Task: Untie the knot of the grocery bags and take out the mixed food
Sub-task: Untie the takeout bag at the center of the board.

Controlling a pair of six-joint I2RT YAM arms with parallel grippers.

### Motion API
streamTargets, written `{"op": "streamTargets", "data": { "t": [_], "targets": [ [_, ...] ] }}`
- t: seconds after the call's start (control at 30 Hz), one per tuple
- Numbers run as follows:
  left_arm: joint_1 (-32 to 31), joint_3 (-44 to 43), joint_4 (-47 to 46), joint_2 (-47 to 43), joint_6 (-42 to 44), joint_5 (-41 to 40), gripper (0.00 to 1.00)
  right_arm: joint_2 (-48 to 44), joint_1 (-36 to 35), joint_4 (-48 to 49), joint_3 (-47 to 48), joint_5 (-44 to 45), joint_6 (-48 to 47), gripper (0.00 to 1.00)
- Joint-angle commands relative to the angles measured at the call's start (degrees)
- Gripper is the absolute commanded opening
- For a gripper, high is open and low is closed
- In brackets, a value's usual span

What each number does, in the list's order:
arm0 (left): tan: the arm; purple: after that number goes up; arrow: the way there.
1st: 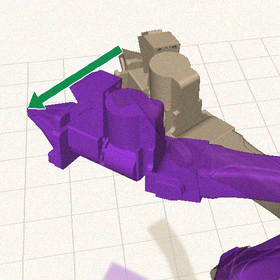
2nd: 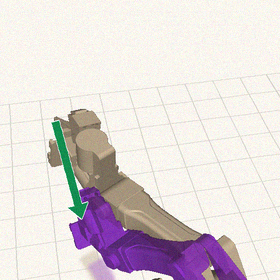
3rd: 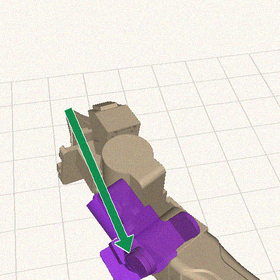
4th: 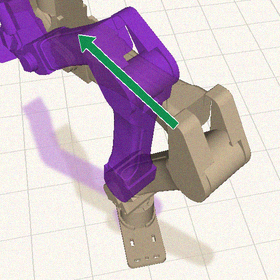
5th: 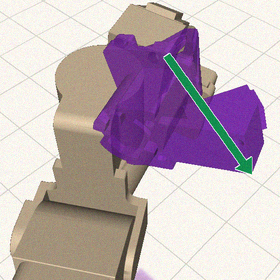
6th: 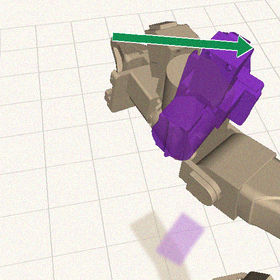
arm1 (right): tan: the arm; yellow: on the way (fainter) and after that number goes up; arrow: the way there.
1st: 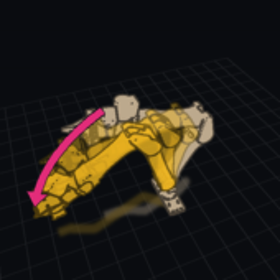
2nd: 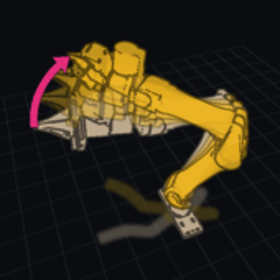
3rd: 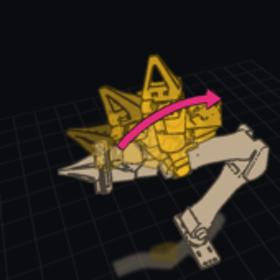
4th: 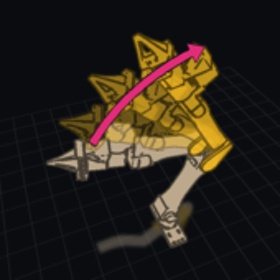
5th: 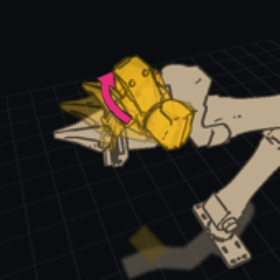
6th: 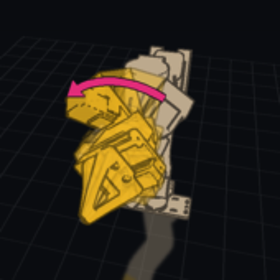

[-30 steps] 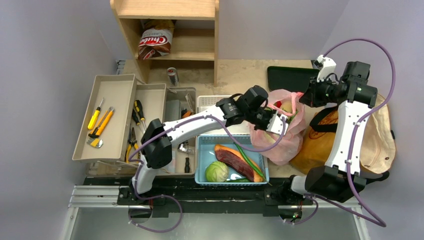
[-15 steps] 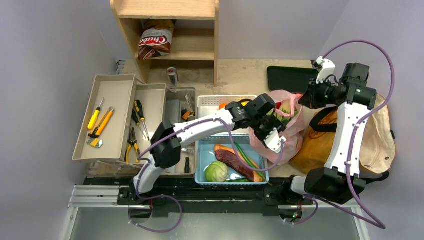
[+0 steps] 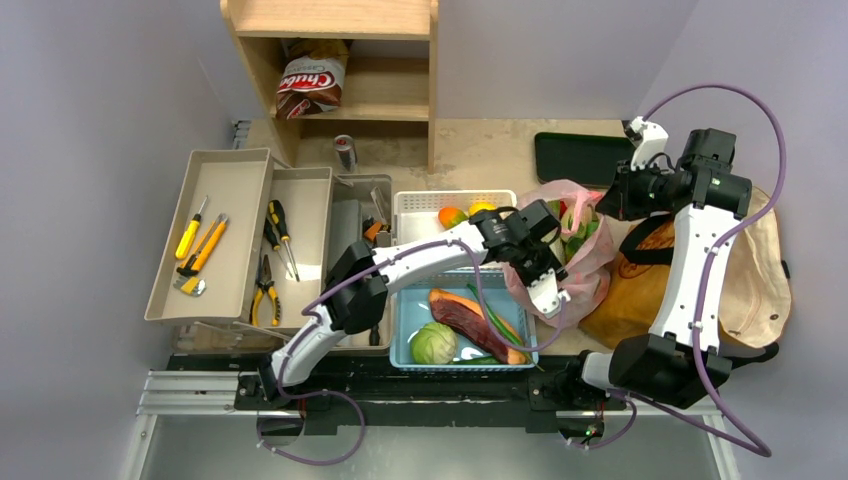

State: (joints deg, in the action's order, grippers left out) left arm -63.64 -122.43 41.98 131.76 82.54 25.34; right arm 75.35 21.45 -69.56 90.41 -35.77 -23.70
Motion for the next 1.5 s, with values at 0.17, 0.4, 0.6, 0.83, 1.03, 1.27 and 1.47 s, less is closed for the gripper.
{"op": "streamTargets", "data": {
  "t": [0.17,0.4,0.6,0.83,1.03,1.27,1.47],
  "targets": [
    [-0.1,4.8,-14.8,-4.0,-5.4,-4.6,0.00,-1.3,0.2,0.5,-0.9,-0.6,-2.2,0.00],
    [0.5,15.9,-32.1,-15.0,-17.7,-5.9,0.00,-0.2,0.3,1.3,0.6,1.5,-4.1,0.00],
    [3.3,16.3,-38.1,-17.5,-33.4,-8.7,0.00,0.1,0.2,1.8,0.9,2.0,-4.5,0.00],
    [4.3,7.1,-21.3,-15.1,-39.9,0.3,0.04,0.1,0.2,1.5,0.8,1.2,-4.3,0.00],
    [3.3,8.4,-24.8,-16.0,-64.9,5.3,0.25,-0.7,0.2,1.1,0.3,-0.6,-1.4,0.00],
    [0.9,1.3,-19.5,-8.3,-93.8,-14.2,0.44,-1.6,0.2,1.4,0.6,-2.9,0.5,0.00],
    [1.0,1.4,-15.9,-6.2,-108.7,-27.1,0.56,-2.1,0.2,0.8,0.4,-3.9,0.5,0.00]
  ]
}}
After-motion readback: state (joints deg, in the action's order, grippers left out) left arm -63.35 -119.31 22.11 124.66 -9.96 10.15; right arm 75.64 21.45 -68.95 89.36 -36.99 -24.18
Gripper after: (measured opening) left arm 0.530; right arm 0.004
